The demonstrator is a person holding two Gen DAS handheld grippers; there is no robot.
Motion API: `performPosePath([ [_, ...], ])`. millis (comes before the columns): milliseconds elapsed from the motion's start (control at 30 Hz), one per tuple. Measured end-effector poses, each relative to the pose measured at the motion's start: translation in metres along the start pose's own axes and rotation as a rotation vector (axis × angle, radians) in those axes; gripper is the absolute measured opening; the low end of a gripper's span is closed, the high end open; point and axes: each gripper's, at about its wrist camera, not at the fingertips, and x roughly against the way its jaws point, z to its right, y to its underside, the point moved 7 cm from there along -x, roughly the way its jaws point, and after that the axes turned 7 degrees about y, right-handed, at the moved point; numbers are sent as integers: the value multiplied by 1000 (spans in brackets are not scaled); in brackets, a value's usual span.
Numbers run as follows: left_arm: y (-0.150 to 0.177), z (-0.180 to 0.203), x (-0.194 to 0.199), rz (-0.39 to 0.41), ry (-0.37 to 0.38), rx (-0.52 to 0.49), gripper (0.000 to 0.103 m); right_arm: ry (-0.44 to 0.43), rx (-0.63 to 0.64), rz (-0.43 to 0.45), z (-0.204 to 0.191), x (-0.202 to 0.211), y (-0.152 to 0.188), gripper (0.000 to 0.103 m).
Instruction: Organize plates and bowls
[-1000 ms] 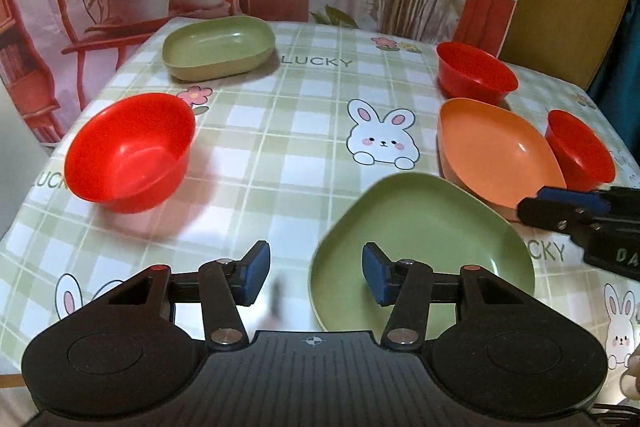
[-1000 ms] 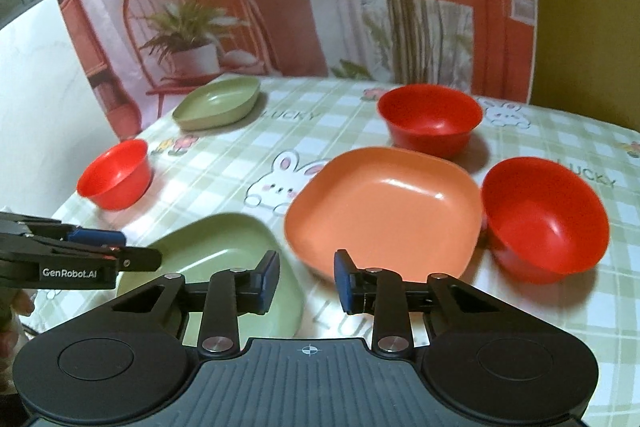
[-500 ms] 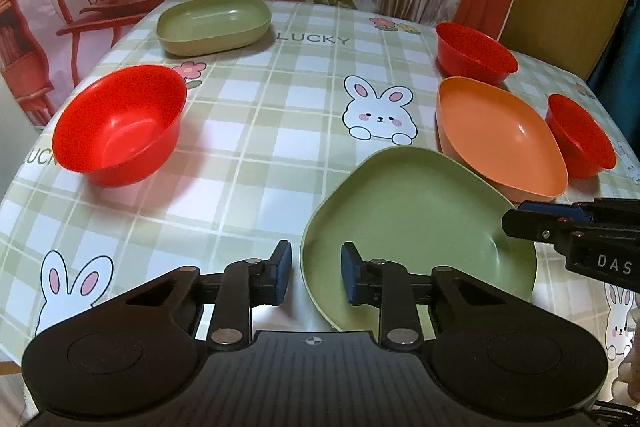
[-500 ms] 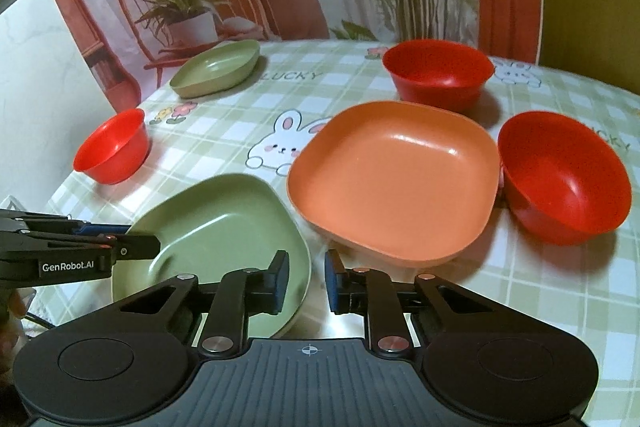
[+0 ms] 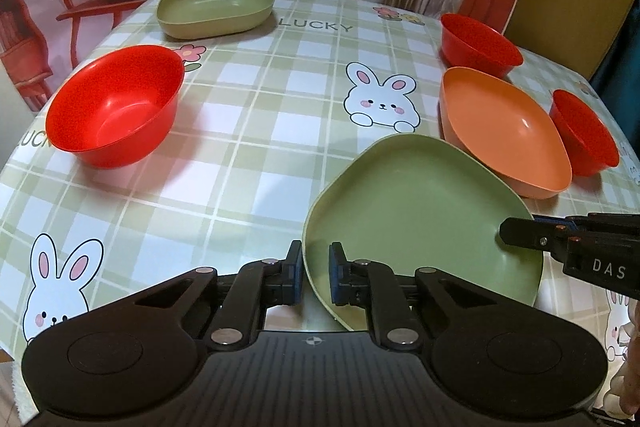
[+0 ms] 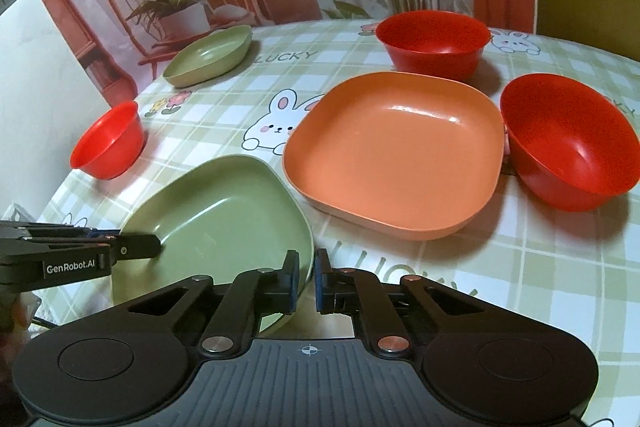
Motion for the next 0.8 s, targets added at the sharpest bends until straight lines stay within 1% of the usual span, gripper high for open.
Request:
performPosePath([
  [167,1,0,2,5,4,5,14,0,2,15,-1,3,0,7],
  [433,1,-1,10,26,-15,3,14,-12,6,26,-4,7,-3,6],
  [800,-20,-2,28,103,-39,-26,14,-22,23,77,-12,16,-15,4],
])
